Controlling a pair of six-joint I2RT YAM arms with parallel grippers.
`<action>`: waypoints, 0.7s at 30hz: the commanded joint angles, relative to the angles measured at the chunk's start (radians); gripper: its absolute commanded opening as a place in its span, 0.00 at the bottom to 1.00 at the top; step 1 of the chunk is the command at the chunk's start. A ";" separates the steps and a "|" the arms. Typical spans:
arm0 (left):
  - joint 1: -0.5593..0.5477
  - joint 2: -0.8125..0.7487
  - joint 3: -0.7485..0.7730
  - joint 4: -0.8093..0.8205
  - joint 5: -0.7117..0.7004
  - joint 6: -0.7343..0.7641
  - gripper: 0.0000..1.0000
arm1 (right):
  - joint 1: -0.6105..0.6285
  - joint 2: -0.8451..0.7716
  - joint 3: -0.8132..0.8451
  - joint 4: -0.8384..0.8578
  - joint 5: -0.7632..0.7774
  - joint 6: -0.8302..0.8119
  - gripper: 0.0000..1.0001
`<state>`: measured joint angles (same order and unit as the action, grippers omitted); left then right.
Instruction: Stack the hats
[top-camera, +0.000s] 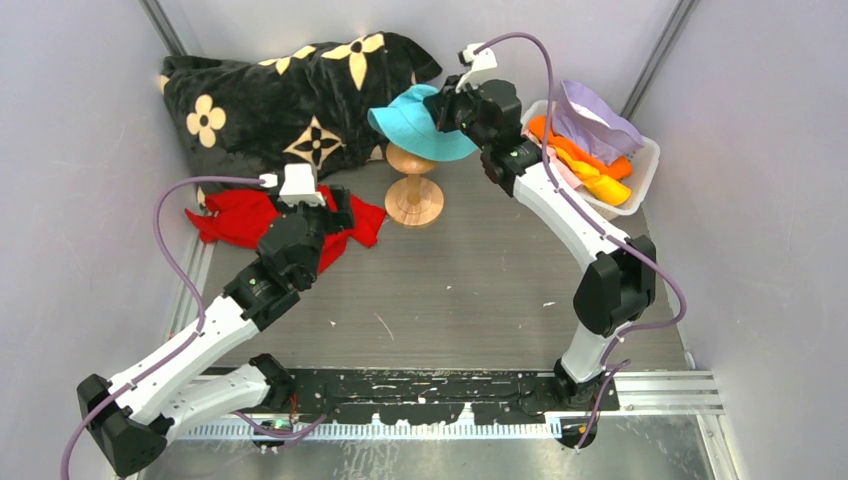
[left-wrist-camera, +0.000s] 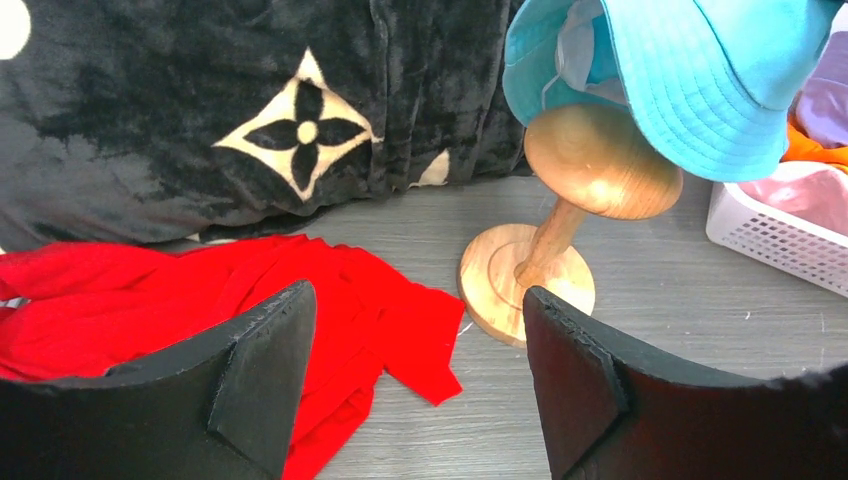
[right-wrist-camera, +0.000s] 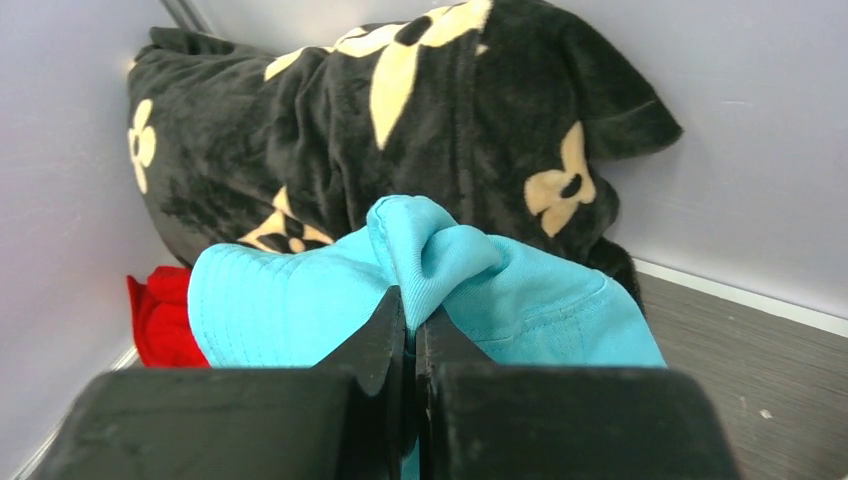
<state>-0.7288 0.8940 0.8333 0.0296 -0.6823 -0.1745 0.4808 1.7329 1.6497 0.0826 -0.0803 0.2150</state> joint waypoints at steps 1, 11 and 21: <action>0.015 0.005 0.006 0.015 -0.025 0.016 0.75 | 0.044 -0.024 0.045 0.070 -0.023 -0.004 0.01; 0.028 0.032 0.003 0.017 -0.018 0.010 0.76 | 0.101 -0.067 -0.113 0.081 -0.013 0.000 0.01; 0.035 0.058 0.003 0.022 -0.001 -0.003 0.76 | 0.107 -0.141 -0.253 0.104 0.042 -0.007 0.02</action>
<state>-0.6994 0.9474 0.8314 0.0250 -0.6865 -0.1753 0.5854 1.6920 1.4075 0.1043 -0.0700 0.2150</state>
